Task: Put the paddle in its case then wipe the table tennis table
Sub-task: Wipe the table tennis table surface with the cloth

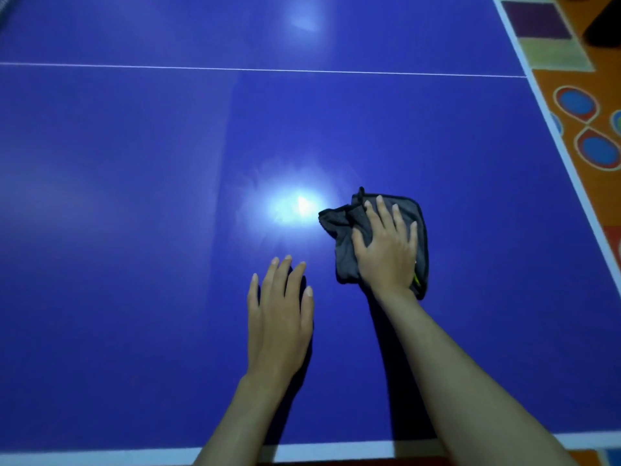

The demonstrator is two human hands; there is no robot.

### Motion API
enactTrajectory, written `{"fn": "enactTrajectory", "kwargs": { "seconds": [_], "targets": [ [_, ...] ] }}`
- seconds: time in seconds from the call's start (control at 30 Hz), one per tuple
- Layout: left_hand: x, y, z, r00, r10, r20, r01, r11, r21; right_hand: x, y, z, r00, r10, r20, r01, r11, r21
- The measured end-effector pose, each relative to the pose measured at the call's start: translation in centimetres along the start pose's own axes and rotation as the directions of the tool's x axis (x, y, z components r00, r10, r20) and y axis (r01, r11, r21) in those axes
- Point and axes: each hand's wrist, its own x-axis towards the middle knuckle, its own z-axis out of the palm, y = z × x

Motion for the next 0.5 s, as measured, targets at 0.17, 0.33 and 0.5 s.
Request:
{"fn": "enactTrajectory", "kwargs": {
  "seconds": [0.17, 0.33, 0.5],
  "targets": [
    [1.7, 0.3, 0.8, 0.999, 0.03, -0.026, -0.029, 0.999, 0.024, 6.3, 1.3, 0.3, 0.995, -0.092, 0.024, 0.092, 0.995, 0.036],
    [0.6, 1.6, 1.2, 0.999, 0.048, -0.016, -0.048, 0.998, 0.05, 5.3, 2.0, 0.0, 0.991, -0.127, 0.032, 0.125, 0.99, 0.063],
    [-3.4, 3.8, 1.4, 0.999, 0.024, -0.042, -0.022, 0.999, 0.046, -3.2, 4.0, -1.0, 0.99, -0.133, 0.038, 0.13, 0.99, 0.057]
  ]
}}
